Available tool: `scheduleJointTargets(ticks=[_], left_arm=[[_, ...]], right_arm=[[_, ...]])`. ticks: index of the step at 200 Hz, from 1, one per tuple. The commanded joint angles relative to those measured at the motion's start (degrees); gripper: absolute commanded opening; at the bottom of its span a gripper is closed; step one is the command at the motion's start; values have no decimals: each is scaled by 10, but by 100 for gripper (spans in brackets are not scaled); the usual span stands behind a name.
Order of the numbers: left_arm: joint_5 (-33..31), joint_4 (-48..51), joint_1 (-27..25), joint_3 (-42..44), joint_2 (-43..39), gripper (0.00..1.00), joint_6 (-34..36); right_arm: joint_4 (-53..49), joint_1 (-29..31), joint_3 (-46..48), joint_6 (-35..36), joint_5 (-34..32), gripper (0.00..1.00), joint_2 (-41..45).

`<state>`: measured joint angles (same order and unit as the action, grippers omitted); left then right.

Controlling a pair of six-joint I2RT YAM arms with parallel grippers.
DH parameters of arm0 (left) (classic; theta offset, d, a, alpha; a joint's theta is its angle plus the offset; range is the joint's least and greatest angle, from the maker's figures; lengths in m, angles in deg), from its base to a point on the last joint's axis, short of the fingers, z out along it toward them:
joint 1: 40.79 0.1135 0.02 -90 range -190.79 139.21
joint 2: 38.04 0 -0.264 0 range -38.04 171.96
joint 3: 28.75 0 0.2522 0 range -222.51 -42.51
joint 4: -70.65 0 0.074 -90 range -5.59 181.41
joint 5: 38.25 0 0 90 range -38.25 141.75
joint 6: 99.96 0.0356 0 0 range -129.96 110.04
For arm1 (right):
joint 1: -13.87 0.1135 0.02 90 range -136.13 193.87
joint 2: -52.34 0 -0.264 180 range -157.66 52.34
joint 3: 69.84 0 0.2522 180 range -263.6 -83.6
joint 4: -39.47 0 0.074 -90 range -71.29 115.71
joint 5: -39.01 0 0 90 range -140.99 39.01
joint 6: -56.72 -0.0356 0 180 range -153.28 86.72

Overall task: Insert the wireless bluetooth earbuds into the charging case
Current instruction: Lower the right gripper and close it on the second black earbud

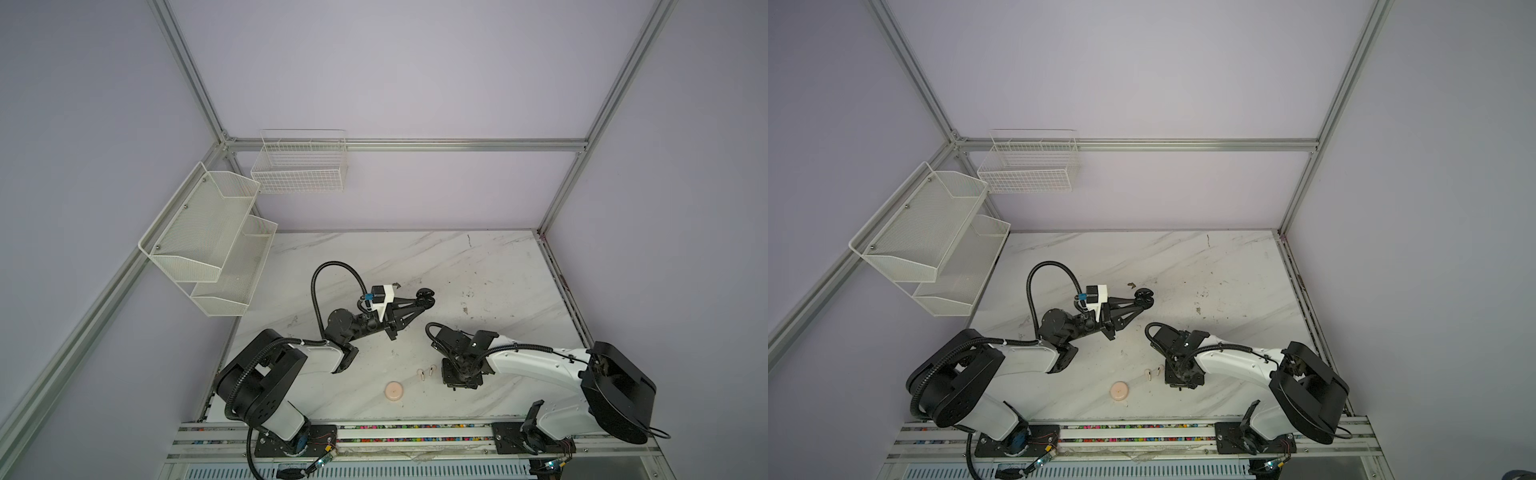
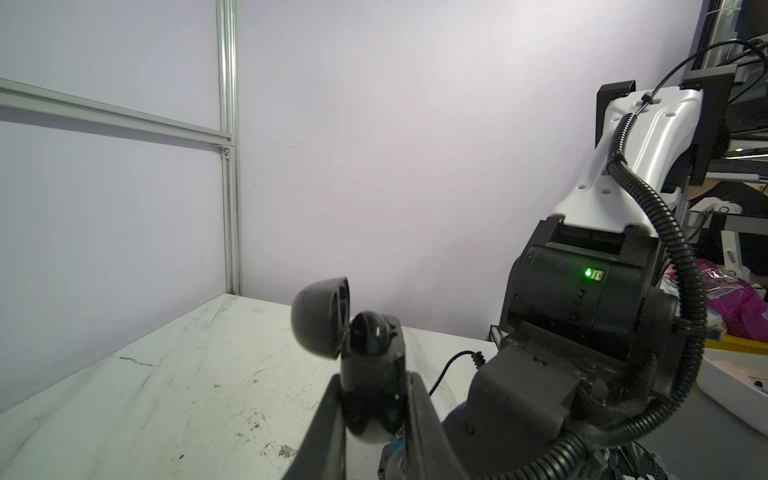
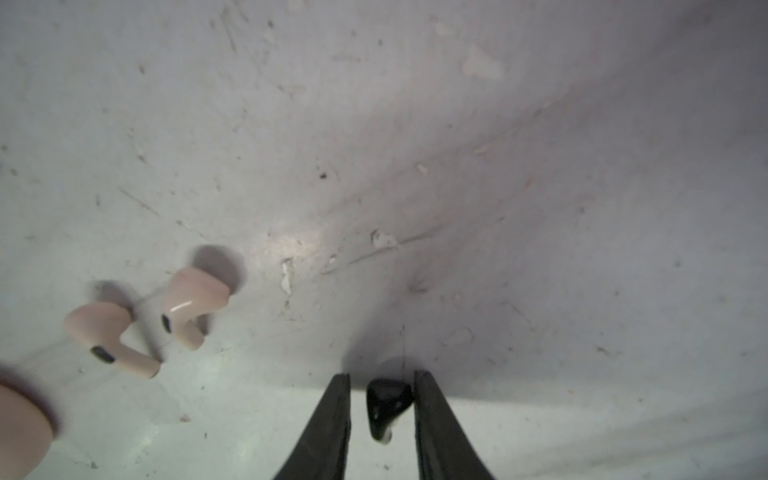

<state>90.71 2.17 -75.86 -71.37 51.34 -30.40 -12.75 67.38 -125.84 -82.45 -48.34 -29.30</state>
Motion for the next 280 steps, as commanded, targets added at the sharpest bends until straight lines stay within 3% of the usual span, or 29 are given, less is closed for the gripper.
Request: scheduleJointTargets(ticks=[1,212,280], left_arm=[[2,-39,-2,10,4,0,-2],[2,-38,-2,9,6,0,-9],[-11,-38,-2,5,11,0,-13]], right_arm=[[-25,-2,0,-1,-3,30,0],[-27,-19,-15,9,-27,20,-9],[-32,-57,-41,36,-66,18,16]])
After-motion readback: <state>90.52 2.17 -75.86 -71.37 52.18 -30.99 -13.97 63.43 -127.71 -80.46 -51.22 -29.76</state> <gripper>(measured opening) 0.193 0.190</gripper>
